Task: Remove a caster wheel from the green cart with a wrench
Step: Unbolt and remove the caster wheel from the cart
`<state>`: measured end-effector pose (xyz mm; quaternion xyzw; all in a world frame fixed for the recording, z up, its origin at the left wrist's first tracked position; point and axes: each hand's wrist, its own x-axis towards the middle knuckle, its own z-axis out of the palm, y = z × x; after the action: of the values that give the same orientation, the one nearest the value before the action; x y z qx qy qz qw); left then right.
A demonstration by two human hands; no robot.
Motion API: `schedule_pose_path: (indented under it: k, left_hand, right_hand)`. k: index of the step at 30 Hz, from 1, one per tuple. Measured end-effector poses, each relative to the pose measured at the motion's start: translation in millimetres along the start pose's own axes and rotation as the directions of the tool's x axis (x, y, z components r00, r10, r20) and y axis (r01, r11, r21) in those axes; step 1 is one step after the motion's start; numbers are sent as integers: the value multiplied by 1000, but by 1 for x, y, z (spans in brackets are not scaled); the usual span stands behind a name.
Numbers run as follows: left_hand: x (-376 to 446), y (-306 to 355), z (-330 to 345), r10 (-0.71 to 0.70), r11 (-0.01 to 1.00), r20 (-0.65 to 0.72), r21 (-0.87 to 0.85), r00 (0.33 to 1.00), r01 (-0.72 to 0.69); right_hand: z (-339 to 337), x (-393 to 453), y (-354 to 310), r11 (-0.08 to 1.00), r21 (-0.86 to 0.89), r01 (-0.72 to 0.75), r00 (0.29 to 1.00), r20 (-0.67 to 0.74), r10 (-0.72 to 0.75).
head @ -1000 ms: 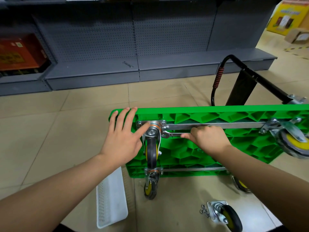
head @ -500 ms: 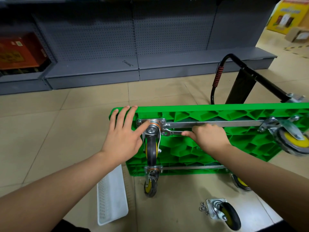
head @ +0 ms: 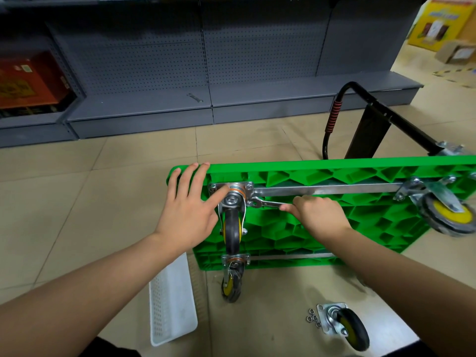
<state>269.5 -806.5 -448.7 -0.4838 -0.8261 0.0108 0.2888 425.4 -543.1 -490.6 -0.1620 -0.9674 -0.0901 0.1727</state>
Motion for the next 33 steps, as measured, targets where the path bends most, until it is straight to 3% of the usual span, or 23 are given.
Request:
schedule_pose_path:
  k: [6, 12, 15, 17, 20, 25, 33]
  left_hand:
    - [0, 0, 1, -1, 1000, -6, 1, 1000, 1]
    - [0, 0, 0, -1, 1000, -2, -2, 1000, 1]
    - [0, 0, 0, -1, 1000, 6, -5, 1000, 1]
    - [0, 0, -1, 0, 1000, 11, -9, 1000, 0]
    - [0, -1, -1, 4, 1000, 11, -12, 1000, -3]
    - [-1, -2, 0, 9, 1000, 12, -23, 1000, -9]
    - [0, -4, 0, 10, 1000, 27, -25, 1000, -9]
  right_hand:
    - [-19, 11, 8, 985, -102, 138, 982, -112, -149]
    - [-44, 28, -1, 973, -160, 167, 982, -61, -178]
    - [-56, 32, -13, 956, -191, 223, 974, 70, -214]
    - [-55, 32, -15, 959, -194, 205, 978, 75, -194]
    - [-43, 30, -9, 973, -178, 146, 981, -104, -166]
    - [-31, 31, -4, 975, -131, 179, 952, -226, -206]
    - [-20, 22, -2, 986, -67, 151, 952, -261, -163]
